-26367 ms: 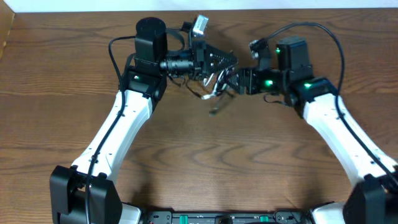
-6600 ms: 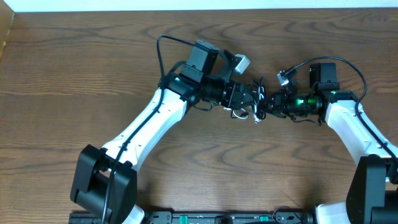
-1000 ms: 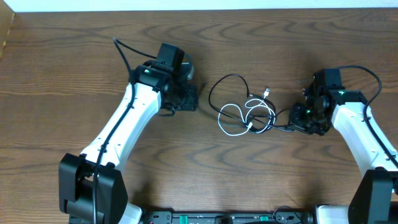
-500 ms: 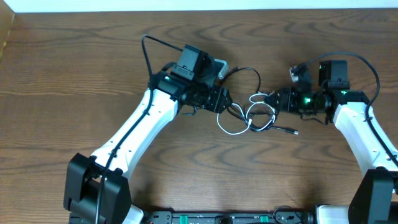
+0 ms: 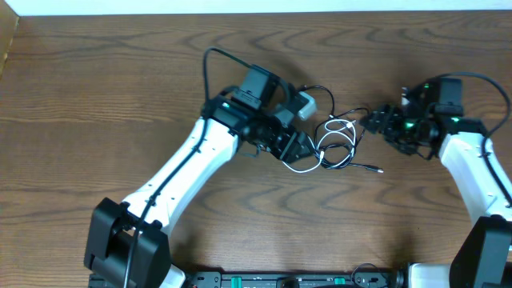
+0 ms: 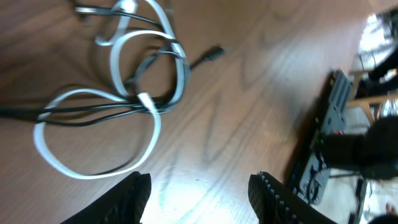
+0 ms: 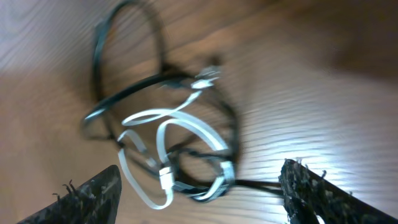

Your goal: Untangle cables

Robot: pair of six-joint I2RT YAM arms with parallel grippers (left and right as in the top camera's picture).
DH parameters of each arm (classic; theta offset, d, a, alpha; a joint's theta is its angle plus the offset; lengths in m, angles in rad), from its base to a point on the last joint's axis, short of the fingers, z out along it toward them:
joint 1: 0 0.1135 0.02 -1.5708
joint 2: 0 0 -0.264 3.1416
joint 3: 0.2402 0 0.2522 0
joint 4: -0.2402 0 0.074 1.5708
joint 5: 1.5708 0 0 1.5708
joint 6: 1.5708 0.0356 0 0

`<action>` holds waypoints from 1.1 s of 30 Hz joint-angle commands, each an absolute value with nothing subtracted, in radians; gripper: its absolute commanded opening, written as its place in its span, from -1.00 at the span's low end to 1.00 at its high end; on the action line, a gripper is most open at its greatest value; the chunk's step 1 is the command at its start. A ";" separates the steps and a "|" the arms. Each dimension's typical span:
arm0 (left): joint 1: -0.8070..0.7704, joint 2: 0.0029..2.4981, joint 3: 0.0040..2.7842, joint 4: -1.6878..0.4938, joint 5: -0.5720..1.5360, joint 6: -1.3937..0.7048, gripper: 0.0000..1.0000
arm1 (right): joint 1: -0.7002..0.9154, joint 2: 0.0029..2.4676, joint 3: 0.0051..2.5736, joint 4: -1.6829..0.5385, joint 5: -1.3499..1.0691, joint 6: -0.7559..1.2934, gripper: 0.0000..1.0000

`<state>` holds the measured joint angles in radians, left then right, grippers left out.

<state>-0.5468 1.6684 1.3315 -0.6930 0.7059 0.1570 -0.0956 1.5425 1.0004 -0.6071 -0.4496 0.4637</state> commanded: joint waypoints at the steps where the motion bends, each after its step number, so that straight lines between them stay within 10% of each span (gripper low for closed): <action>1: -0.651 1.685 1.325 -0.688 0.619 0.209 0.11 | -0.173 1.526 1.010 -0.649 -0.395 0.423 0.54; 33: -0.857 2.154 1.326 -0.109 0.132 0.081 0.12 | -0.221 1.526 1.010 -0.812 -0.391 0.271 0.51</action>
